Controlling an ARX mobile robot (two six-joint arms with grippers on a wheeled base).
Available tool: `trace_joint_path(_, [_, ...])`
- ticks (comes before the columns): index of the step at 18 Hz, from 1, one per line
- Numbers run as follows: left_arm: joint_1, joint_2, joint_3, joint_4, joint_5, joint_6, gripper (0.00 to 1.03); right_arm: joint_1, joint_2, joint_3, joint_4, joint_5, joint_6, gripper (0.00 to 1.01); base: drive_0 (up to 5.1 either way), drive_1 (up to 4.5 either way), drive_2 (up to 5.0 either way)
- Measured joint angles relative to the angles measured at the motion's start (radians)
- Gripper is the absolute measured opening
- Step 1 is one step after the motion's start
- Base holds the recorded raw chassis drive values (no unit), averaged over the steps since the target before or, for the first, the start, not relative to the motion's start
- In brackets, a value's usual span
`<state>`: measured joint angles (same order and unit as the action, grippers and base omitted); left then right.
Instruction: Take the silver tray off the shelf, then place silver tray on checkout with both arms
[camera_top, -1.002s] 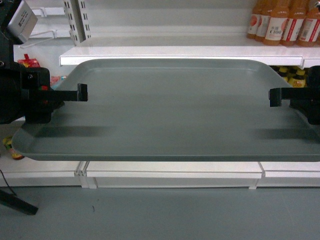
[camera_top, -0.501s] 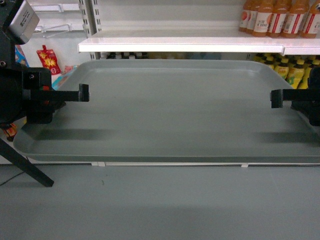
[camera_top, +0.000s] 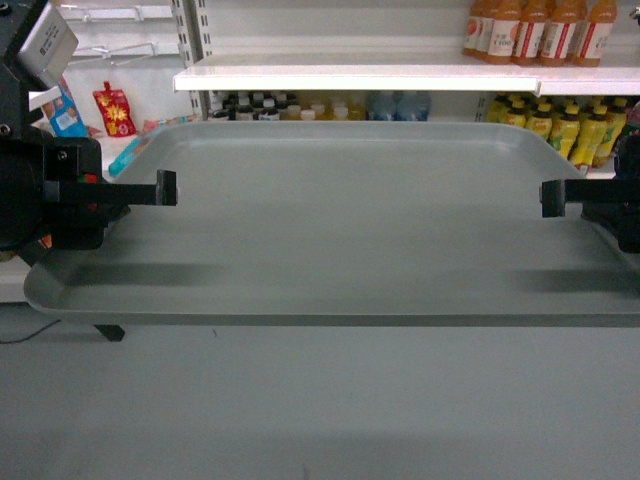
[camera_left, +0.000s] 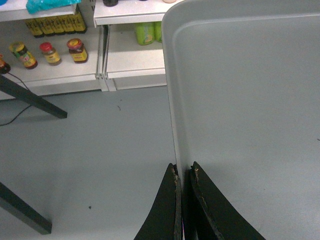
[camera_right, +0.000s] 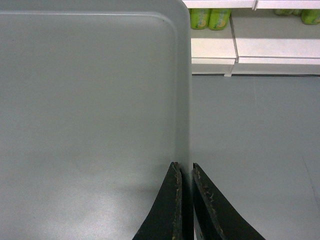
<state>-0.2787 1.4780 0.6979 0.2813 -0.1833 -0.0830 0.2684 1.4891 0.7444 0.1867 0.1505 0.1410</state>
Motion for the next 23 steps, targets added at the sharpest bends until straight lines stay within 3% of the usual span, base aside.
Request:
trace_joint_path(18, [-0.001, 0.000, 0.002, 0.004, 0.001, 0.000, 0.04, 0.000, 0.000, 0.000, 0.000, 0.002, 0.000, 0.03, 0.1, -4.03, 4.2])
trace_joint_path(23, [-0.001, -0.005, 0.001, 0.002, 0.000, 0.000, 0.04, 0.000, -0.006, -0.001, 0.000, 0.002, 0.000, 0.03, 0.0, 0.00, 0.0])
